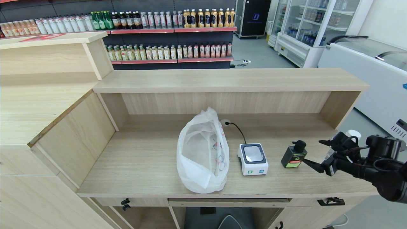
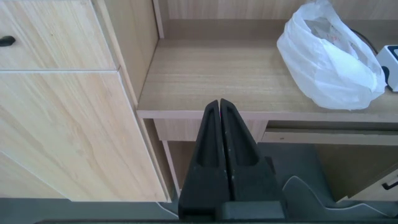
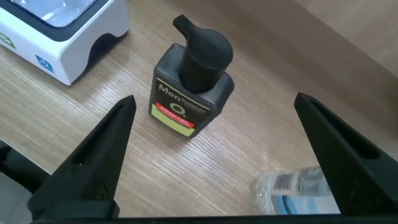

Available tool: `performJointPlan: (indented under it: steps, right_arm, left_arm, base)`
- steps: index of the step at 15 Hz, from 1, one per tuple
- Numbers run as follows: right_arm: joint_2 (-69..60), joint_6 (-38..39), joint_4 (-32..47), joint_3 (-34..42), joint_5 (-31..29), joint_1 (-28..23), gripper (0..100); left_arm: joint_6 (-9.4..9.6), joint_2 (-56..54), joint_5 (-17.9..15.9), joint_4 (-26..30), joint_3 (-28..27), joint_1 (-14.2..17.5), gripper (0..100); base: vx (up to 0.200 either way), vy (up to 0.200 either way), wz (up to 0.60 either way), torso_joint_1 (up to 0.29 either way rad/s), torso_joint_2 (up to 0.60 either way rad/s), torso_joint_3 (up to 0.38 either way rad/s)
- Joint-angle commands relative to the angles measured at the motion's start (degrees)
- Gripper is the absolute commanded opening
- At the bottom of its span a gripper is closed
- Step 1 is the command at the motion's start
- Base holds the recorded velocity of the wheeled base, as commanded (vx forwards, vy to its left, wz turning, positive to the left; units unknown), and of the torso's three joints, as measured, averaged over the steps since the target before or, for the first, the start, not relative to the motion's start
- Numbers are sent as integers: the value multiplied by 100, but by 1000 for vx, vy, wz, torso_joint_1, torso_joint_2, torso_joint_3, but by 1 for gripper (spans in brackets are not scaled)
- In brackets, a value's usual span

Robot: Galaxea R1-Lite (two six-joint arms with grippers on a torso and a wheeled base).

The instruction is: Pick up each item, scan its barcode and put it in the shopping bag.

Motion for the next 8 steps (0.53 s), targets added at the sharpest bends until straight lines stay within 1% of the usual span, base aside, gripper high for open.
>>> performJointPlan:
  steps: [1, 4, 8]
  right_arm:
    - [374, -31, 7, -257, 71, 45, 100]
    - [620, -40, -2, -529, 299, 97, 100]
    - [910, -84, 25, -723, 317, 141, 100]
  left_arm:
    - [0, 0, 2, 0, 0, 0, 0]
    - [0, 0, 2, 0, 0, 0, 0]
    - [0, 0, 2, 0, 0, 0, 0]
  base:
    - [0, 0, 0, 0, 0, 0]
    - [0, 0, 0, 0, 0, 0]
    - [0, 0, 0, 0, 0, 0]
